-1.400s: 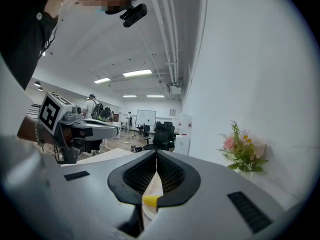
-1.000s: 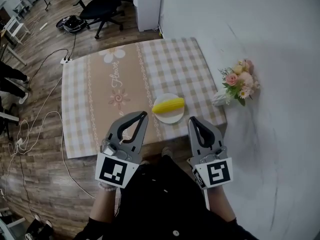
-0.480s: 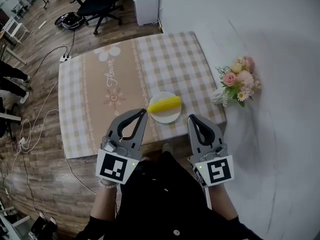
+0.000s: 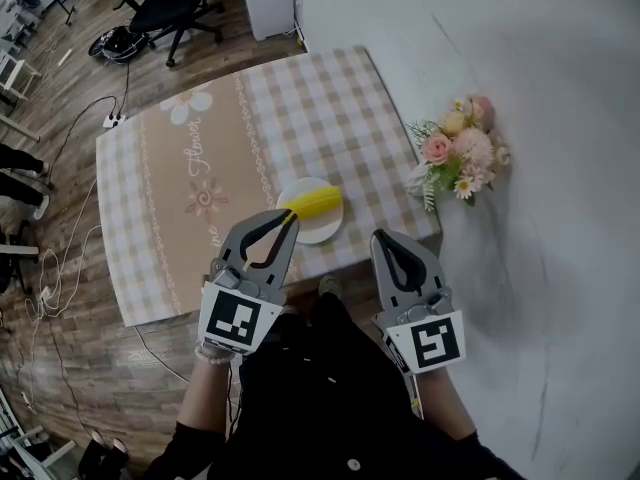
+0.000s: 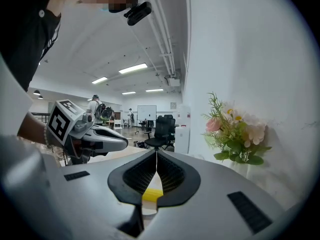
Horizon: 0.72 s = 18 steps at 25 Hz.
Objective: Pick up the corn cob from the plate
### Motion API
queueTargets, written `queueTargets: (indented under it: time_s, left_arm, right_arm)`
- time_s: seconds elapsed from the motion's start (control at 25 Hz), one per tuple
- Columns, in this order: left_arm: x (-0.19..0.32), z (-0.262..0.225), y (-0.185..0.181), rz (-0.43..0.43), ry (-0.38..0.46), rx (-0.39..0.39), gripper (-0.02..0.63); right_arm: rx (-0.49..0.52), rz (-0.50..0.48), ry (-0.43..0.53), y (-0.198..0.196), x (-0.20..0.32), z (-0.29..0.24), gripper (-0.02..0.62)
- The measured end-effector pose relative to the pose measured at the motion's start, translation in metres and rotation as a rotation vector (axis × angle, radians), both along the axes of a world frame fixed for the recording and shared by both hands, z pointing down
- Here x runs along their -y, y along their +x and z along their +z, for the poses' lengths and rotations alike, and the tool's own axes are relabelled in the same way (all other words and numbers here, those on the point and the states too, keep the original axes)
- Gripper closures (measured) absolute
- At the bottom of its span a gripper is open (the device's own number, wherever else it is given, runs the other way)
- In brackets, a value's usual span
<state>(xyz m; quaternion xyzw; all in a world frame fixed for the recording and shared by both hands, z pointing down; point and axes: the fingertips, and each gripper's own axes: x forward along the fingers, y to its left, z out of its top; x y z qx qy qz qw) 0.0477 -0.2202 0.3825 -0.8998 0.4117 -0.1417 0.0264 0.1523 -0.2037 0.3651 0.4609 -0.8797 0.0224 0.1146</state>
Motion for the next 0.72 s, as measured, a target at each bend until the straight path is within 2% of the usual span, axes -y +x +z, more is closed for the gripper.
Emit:
queueTargets:
  time_s: [0.08,0.2,0.52,0.72]
  left_arm:
    - [0.005,0.010,0.008,0.035,0.010,0.029,0.592]
    - [0.012,0.026,0.015,0.048,-0.028,0.047,0.581]
    - [0.026,0.078,0.031,0.108,-0.149,0.133,0.460]
    - [0.034,0.113,0.036,0.124,-0.229,0.173,0.411]
  right_arm:
    - [0.002,0.009,-0.013,0.006,0.000,0.004,0.554]
    - [0.006,0.022,-0.029,0.014,0.000,0.010,0.554]
    - [0.019,0.073,-0.067,0.036,-0.002,0.022,0.554]
    - [0.010,0.107,-0.079,0.051,-0.006,0.027,0.554]
